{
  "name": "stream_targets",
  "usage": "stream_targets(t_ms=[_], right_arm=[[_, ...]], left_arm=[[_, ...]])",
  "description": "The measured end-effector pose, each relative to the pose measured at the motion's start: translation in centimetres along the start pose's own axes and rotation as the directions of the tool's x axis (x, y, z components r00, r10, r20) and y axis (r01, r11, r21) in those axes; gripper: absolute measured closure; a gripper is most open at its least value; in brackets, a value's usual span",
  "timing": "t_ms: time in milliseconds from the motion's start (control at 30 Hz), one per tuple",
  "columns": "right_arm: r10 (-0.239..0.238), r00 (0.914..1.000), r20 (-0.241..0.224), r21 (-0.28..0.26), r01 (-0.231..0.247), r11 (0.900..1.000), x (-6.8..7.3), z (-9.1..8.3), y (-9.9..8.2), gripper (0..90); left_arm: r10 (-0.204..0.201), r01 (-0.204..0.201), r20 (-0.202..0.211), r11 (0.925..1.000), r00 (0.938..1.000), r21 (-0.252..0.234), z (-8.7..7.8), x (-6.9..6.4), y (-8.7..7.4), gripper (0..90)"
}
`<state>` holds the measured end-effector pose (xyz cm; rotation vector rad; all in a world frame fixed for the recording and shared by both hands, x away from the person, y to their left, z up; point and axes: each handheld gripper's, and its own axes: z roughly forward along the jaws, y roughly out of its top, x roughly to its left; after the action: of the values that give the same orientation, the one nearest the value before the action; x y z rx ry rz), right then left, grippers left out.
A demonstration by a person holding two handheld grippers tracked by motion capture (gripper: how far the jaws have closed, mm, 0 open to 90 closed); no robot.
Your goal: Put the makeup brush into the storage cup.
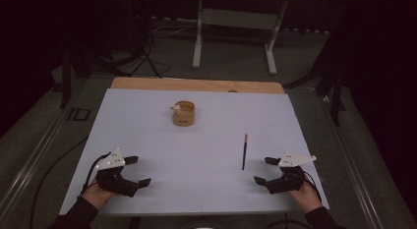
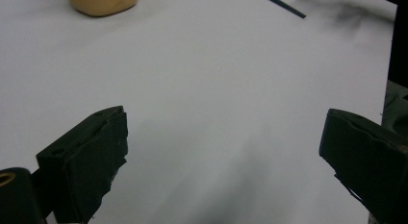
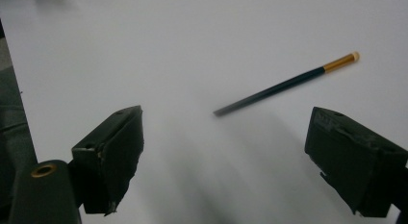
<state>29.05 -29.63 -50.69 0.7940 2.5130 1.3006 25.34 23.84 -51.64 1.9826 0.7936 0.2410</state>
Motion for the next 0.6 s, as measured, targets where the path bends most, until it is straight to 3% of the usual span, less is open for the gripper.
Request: stream_targets(t_ms=[600], right_arm=[[-0.039, 0.9990, 0.021, -0.061, 0.040, 0.9973, 0.23, -0.82, 0.60, 13.1]], left_arm=[[0.022, -0.022, 0.009, 0.9995, 0.9997, -0.023, -0.20, -0.21, 0.25, 3.7]])
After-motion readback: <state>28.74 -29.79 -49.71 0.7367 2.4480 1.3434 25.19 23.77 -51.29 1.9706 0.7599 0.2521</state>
